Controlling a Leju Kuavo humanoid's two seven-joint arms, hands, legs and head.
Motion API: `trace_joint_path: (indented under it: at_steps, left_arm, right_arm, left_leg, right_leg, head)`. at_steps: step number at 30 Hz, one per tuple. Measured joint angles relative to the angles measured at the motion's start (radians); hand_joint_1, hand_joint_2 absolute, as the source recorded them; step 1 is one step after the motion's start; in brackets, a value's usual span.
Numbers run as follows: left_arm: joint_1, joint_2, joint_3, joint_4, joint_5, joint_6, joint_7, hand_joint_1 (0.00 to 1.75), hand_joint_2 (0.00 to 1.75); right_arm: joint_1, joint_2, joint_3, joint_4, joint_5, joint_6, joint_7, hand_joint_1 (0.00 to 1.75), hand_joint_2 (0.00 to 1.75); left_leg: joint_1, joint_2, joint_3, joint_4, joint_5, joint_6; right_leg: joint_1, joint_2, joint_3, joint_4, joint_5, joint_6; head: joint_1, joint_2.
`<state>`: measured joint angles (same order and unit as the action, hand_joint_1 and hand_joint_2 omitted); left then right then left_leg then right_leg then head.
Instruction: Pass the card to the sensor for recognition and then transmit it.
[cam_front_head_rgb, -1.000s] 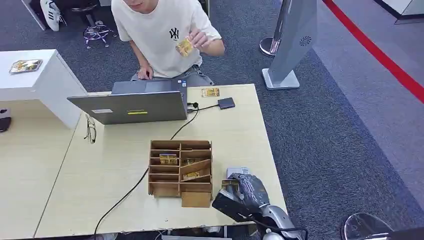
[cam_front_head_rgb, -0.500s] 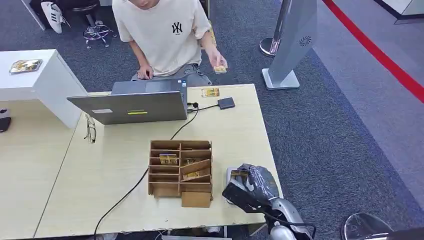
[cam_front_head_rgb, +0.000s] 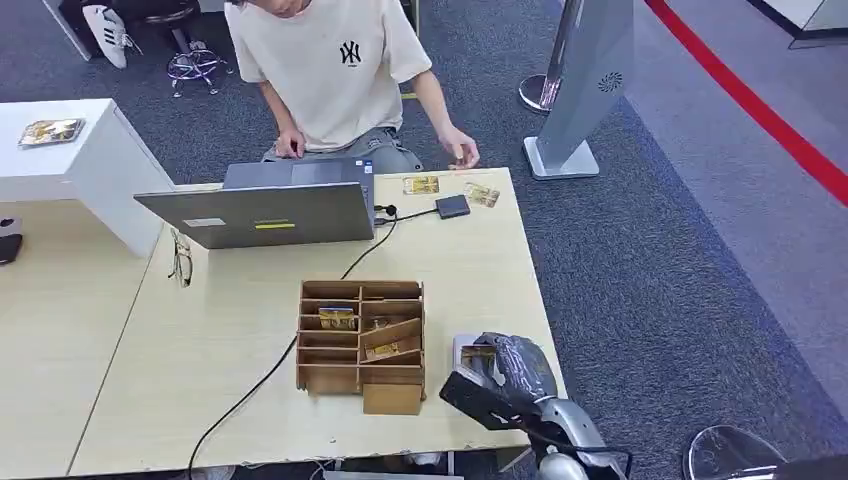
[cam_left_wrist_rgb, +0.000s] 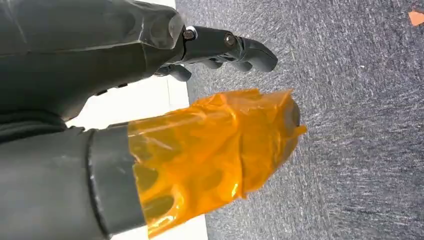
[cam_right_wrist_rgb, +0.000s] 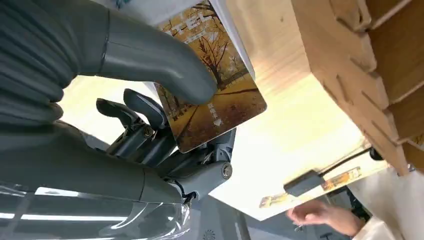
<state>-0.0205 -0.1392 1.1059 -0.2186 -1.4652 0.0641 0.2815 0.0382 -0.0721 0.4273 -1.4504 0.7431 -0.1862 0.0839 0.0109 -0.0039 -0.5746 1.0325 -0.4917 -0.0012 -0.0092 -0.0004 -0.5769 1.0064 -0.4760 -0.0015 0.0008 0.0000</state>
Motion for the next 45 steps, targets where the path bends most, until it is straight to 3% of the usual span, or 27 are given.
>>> trace_joint_path:
  at_steps: [26,45]
  left_arm:
    - [0.0,-0.001,0.022,0.0,-0.008,0.002,0.002,0.0,0.0]
    - [-0.001,-0.001,0.022,0.0,-0.026,-0.002,0.002,0.0,0.0]
  right_arm:
    - [-0.022,0.018,0.042,0.072,0.038,-0.019,0.024,1.75,1.75]
    - [-0.083,0.043,0.044,0.153,0.097,0.006,0.039,1.75,1.75]
  left_leg:
    - [0.0,0.0,0.001,0.0,0.0,0.0]
    - [0.0,0.0,0.002,0.0,0.0,0.0]
  right_leg:
    - [0.0,0.0,0.001,0.0,0.0,0.0]
    - [0.0,0.0,0.002,0.0,0.0,0.0]
  head:
    - [0.0,0.0]
    - [0.0,0.0]
